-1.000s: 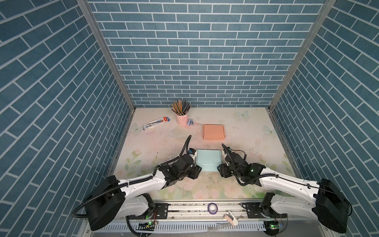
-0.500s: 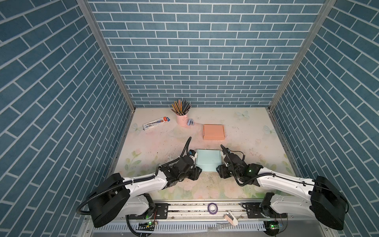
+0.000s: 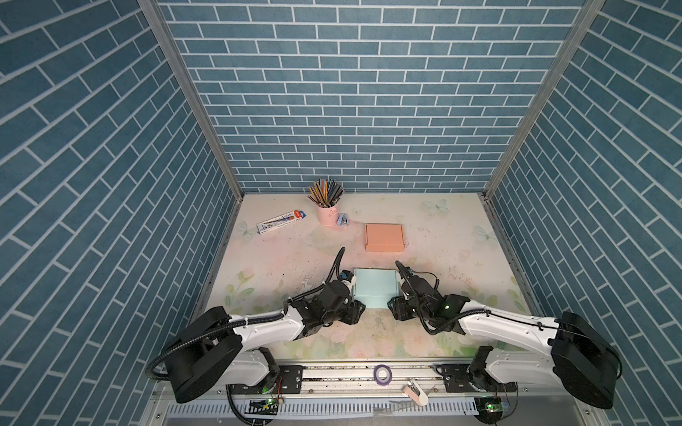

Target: Fold the paper box

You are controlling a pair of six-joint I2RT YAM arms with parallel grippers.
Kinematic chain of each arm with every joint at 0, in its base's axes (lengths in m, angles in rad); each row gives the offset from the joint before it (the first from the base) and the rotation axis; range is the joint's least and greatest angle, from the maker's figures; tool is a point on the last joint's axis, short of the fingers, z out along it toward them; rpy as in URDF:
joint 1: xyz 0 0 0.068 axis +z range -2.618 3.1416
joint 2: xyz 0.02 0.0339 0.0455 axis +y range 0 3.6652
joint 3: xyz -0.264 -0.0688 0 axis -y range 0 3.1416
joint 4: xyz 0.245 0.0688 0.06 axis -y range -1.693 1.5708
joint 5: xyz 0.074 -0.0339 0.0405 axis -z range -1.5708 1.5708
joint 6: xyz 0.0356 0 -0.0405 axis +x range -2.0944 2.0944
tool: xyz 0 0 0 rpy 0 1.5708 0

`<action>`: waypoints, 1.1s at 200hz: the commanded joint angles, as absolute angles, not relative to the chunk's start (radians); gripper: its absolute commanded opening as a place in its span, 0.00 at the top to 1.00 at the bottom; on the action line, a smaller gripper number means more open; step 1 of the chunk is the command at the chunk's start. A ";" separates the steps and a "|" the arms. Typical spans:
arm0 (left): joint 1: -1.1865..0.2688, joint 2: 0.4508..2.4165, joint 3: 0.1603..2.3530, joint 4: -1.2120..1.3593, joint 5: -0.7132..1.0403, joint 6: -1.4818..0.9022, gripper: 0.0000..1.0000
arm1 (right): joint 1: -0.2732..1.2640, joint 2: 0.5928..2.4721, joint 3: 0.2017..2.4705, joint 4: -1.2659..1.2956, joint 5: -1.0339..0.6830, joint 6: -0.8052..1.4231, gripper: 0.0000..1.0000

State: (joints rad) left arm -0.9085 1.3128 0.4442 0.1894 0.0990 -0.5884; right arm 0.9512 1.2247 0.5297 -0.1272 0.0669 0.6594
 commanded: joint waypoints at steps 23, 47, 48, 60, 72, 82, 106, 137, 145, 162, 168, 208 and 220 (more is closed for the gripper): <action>-0.926 1.338 0.431 0.241 0.110 -0.617 0.41 | 0.958 1.247 0.519 -0.058 0.023 0.727 0.39; -0.930 1.344 0.435 0.244 0.110 -0.617 0.42 | 0.959 1.253 0.521 -0.046 0.016 0.730 0.40; -0.930 1.345 0.435 0.244 0.110 -0.617 0.42 | 0.959 1.253 0.521 -0.046 0.017 0.730 0.40; -0.931 1.347 0.436 0.247 0.112 -0.618 0.42 | 0.960 1.256 0.524 -0.042 0.014 0.732 0.40; -0.932 1.351 0.438 0.249 0.112 -0.618 0.42 | 0.960 1.259 0.525 -0.034 0.011 0.735 0.40; -0.933 1.355 0.440 0.251 0.113 -0.617 0.42 | 0.961 1.262 0.523 -0.029 0.008 0.736 0.40; -0.936 1.365 0.441 0.262 0.115 -0.620 0.43 | 0.960 1.274 0.523 -0.025 0.012 0.737 0.40; -0.940 1.379 0.441 0.277 0.115 -0.624 0.44 | 0.961 1.272 0.518 -0.014 0.014 0.742 0.41; -0.940 1.382 0.439 0.282 0.112 -0.627 0.45 | 0.960 1.270 0.517 -0.014 0.016 0.742 0.41; -0.941 1.388 0.433 0.292 0.104 -0.631 0.45 | 0.960 1.268 0.513 -0.012 0.021 0.743 0.42; -0.941 1.388 0.432 0.293 0.101 -0.633 0.46 | 0.960 1.267 0.511 -0.010 0.022 0.744 0.42; -0.941 1.388 0.424 0.300 0.083 -0.639 0.48 | 0.961 1.285 0.498 -0.001 0.038 0.743 0.43; -0.940 1.386 0.425 0.297 0.080 -0.639 0.49 | 0.960 1.291 0.496 0.004 0.040 0.744 0.43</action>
